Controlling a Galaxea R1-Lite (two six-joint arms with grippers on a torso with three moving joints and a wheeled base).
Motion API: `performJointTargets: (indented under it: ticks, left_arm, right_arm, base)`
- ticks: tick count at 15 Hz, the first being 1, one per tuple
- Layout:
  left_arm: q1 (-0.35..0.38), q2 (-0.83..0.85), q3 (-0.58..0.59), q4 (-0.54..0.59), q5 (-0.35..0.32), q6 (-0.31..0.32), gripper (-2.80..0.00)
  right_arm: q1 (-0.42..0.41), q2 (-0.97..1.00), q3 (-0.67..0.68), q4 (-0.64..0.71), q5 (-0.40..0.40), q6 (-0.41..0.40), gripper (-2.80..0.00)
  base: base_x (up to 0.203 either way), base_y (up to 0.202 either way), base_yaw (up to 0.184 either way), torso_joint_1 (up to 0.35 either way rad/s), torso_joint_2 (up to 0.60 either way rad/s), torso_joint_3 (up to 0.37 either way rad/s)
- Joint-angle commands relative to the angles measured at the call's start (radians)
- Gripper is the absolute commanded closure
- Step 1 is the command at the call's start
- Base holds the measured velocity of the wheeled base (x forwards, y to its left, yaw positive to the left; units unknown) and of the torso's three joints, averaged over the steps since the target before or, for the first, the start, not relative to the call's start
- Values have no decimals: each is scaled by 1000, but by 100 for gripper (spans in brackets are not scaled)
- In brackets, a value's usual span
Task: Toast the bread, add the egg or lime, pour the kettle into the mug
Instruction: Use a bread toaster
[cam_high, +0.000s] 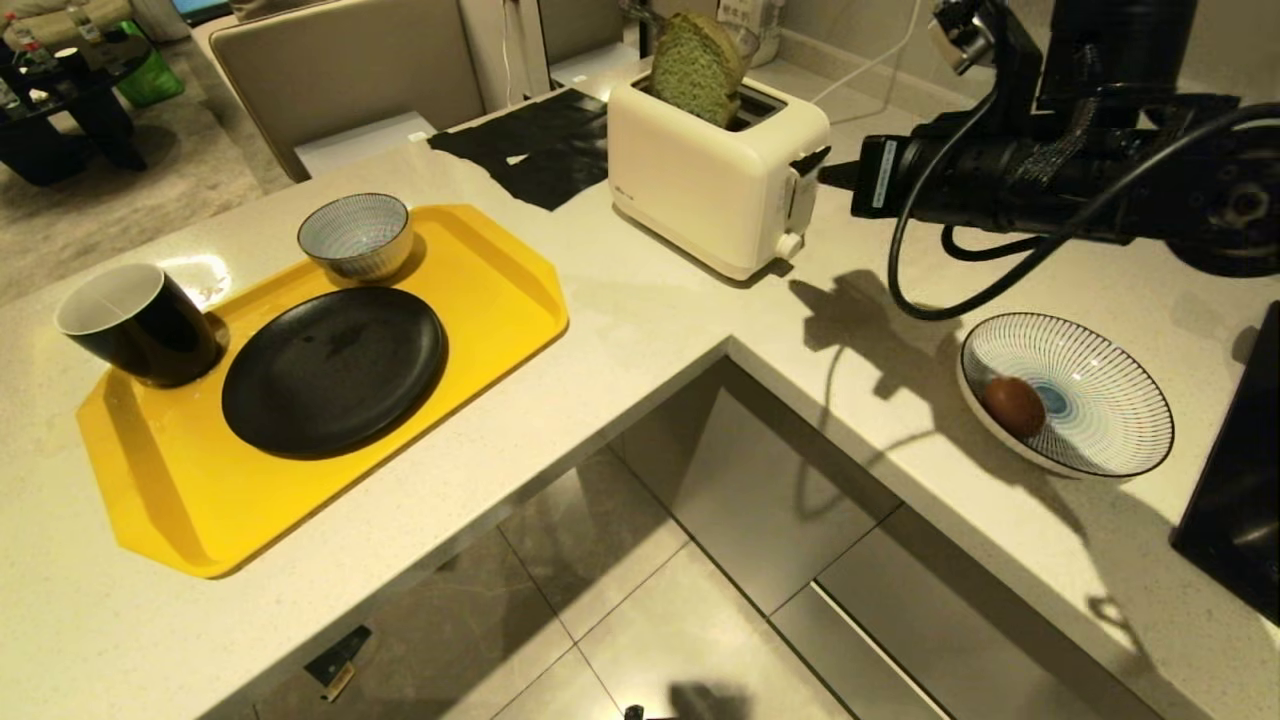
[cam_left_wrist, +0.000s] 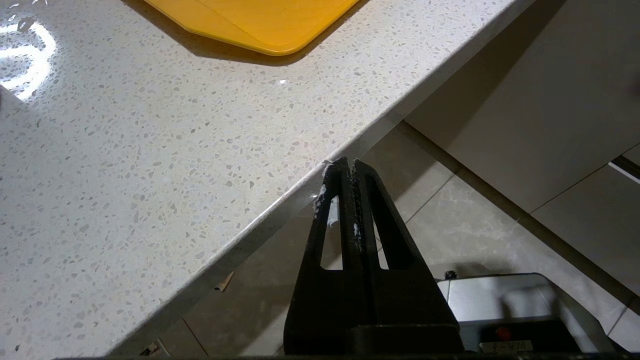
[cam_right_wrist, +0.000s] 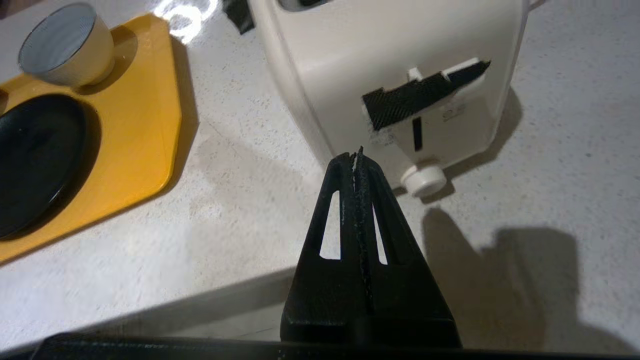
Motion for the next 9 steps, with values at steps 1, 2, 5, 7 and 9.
performJointTargets:
  ticks: [1,2,5,7,9]
  left_arm:
    - [2,1,0,0,0,0,0]
    - [0,1,0,0,0,0,0]
    - [0,1,0,0,0,0,0]
    - [2,1,0,0,0,0,0]
    - [0,1,0,0,0,0,0]
  right_arm:
    - [-2,87,-61,-34,-20,14,0]
    - [-9,104,-122,-47,-53,37,0]
    - [-50,76,-204,-78,-102,76,0]
    - [-66,59,-201,-86,-98,76,0]
    - [-62,100,-202,-87,-87,77,0]
  base:
    - [0,0,0,0,0,0]
    - [0,0,0,0,0,0]
    - [0,0,0,0,0,0]
    - [0,0,0,0,0,0]
    - [0,0,0,0,0,0]
